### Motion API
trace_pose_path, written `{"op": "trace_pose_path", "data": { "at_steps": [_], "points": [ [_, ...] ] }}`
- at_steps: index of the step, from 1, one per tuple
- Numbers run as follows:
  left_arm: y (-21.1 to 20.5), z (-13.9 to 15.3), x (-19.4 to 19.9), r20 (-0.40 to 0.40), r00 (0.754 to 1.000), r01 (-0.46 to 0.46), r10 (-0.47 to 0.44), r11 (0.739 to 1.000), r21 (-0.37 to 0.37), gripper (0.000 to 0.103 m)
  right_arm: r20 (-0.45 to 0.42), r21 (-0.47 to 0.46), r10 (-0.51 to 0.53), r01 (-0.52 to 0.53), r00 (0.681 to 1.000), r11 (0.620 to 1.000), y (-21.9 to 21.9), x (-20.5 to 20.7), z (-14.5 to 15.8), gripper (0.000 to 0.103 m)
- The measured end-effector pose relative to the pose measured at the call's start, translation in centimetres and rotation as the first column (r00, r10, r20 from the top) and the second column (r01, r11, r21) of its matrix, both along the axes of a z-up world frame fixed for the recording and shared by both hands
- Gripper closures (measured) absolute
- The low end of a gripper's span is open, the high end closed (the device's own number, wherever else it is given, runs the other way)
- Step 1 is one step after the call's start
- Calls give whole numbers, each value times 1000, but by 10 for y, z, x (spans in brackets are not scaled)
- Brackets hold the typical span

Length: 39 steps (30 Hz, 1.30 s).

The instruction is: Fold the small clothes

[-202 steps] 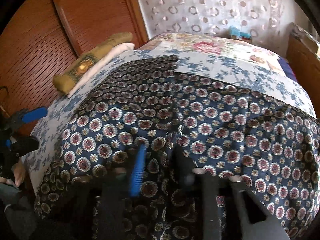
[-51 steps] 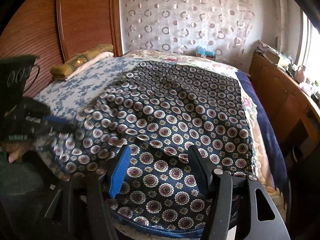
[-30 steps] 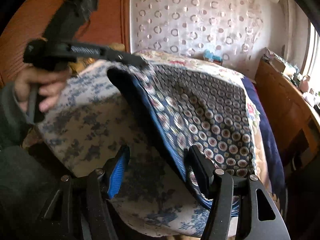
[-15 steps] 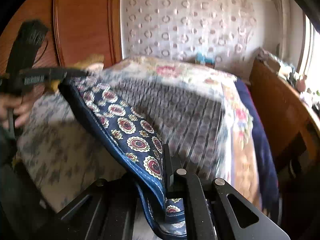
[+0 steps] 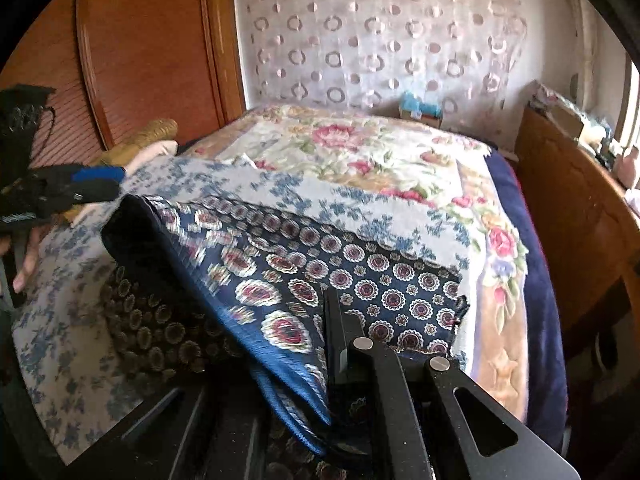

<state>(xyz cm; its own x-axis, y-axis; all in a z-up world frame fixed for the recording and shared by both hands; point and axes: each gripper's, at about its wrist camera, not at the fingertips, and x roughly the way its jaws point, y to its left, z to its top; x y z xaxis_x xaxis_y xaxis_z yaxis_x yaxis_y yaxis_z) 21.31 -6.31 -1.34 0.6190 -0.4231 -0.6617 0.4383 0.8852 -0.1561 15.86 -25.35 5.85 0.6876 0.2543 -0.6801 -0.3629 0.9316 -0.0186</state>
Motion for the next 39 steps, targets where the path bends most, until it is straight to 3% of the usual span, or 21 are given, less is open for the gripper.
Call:
{"op": "trace_pose_path", "data": {
  "at_steps": [2,5,11,13,15,21,27,34,39],
  "points": [
    [4,-6,5,-9,1000,-10,10,1000,16,46,-20,-9,-11,11,1000,1000,-1,13,-3,99],
    [8,-9,9,-24,1000,-13,14,1000,27,45,-25,-32,-49,49,998,998,-2,30,3,85],
    [6,-15,17,-31,1000,5,-4,999,41,44,-6,-25,-67,67,998,997,1,56,14,79],
    [3,-19,21,-41,999,14,-12,999,49,44,2,-23,-75,75,997,997,1,62,20,70],
    [-1,-24,28,-52,998,20,-17,998,63,44,22,-27,-99,99,995,995,1,62,24,53],
    [-7,-40,51,-89,996,23,-15,996,86,44,69,-30,-192,194,979,980,-7,23,35,34],
    [-8,-49,66,-105,994,19,-10,996,87,44,5,-59,-248,247,969,967,-5,-9,9,29],
    [-9,-60,75,-136,991,25,-14,997,79,44,-105,19,-268,271,958,962,-7,-6,-27,29],
    [-8,-63,78,-149,989,26,-17,998,55,44,-126,72,-251,261,960,963,-12,1,-29,29]
  ]
}}
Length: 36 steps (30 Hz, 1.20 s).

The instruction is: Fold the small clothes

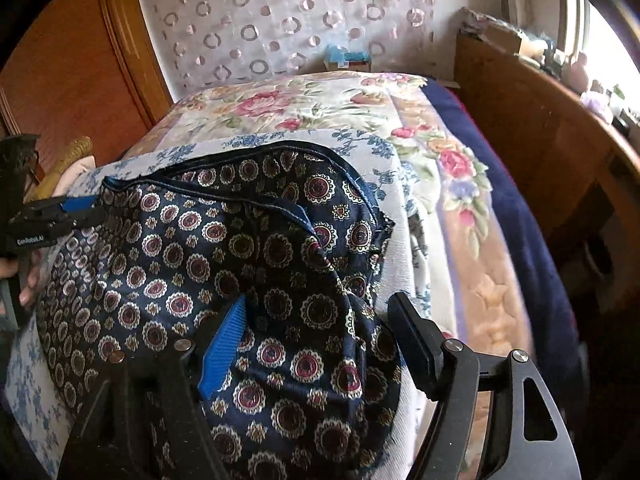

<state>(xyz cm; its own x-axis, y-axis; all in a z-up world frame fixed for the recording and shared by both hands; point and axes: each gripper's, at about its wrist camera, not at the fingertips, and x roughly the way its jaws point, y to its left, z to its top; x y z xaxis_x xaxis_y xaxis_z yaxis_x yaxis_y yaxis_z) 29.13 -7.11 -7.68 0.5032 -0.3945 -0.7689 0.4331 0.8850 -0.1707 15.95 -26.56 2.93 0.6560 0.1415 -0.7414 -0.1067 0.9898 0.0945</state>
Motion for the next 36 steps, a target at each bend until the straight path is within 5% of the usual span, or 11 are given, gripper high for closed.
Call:
{"op": "trace_pose_path", "data": {
  "at_steps": [7,10,14,17,27,36],
  "points": [
    [-3,0,2,3,1000,22,-22,999,-26,47,11,6,51,-51,999,999,-15,14,1,32],
    [-6,0,1,4,999,38,-38,999,-38,62,19,-3,74,-74,997,997,-12,17,-2,45],
    [-6,0,1,-28,998,54,-56,995,-83,94,31,31,117,-118,993,993,-15,18,-6,78],
    [-6,14,-12,20,998,57,-56,995,-78,96,47,46,133,-135,990,990,-19,14,-6,90],
    [19,76,-69,216,976,49,-35,997,-58,97,209,11,153,-159,966,987,-5,-13,34,93],
    [84,111,-102,329,940,-62,92,993,-100,97,303,-45,262,-261,916,964,38,-4,64,93]
  ]
}}
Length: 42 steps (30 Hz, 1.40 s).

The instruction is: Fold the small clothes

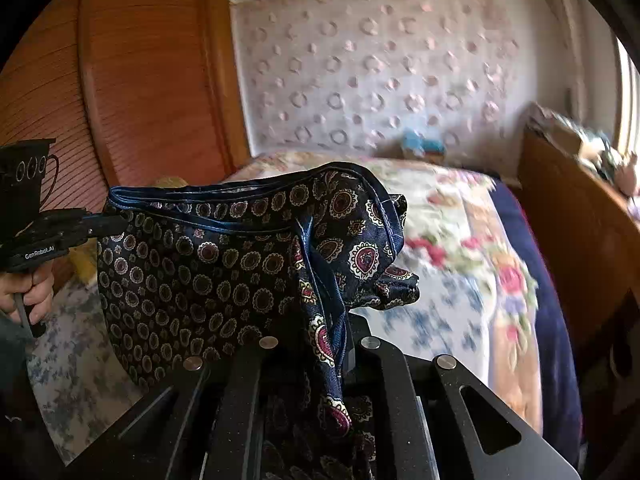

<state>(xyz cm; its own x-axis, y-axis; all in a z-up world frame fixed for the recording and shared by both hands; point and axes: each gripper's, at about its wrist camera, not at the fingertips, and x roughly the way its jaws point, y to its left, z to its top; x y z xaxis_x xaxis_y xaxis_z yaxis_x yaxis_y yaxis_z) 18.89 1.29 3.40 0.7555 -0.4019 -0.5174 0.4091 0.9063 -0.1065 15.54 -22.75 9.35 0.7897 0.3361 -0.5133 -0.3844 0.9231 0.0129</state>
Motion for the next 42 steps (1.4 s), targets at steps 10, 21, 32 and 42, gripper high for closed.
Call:
{"op": "trace_pose_path", "data": {
  "at_steps": [10,21,32,42],
  "points": [
    [105,13,-27,77,968,-234,237,971,-39,97,66,-115,227,-219,972,969,84,50,27,93],
    [189,-6,-44,93,890,-437,446,893,-103,97,82,-254,438,-406,895,878,183,128,64,93],
    [242,-69,-69,-21,821,-567,570,812,-138,97,15,-370,583,-537,812,758,294,202,42,93],
    [259,-98,-66,-90,784,-621,615,776,-109,97,-43,-390,552,-523,833,758,341,239,14,59]
  ]
}}
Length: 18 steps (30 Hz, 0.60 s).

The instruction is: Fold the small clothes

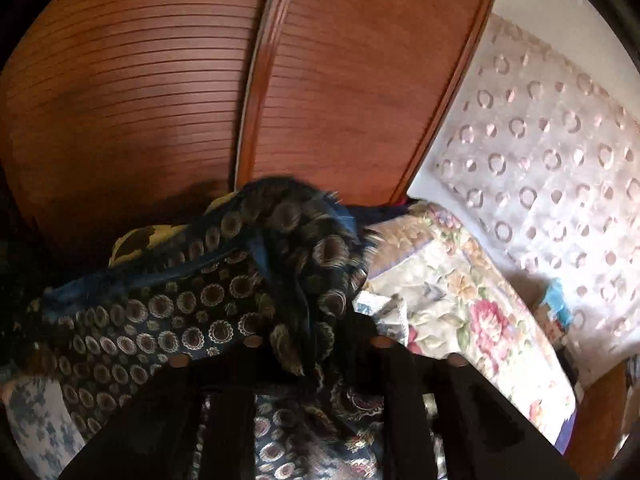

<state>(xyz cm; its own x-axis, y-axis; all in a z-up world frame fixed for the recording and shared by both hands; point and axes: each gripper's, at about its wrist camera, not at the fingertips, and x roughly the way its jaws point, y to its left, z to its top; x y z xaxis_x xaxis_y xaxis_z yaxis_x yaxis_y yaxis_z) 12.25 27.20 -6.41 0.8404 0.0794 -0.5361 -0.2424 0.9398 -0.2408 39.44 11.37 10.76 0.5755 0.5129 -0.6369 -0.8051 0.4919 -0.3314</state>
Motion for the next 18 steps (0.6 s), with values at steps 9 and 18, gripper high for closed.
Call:
{"op": "trace_pose_path", "data": {
  "at_steps": [9,18],
  "points": [
    [1,2,2,-35,999,-4,5,1000,18,97,-34,96,-89,92,995,991,-23,-11,-16,43],
    [0,12,-3,-25,1000,-5,7,997,76,72,-215,130,-71,100,974,986,-42,-26,-85,43]
  ]
}}
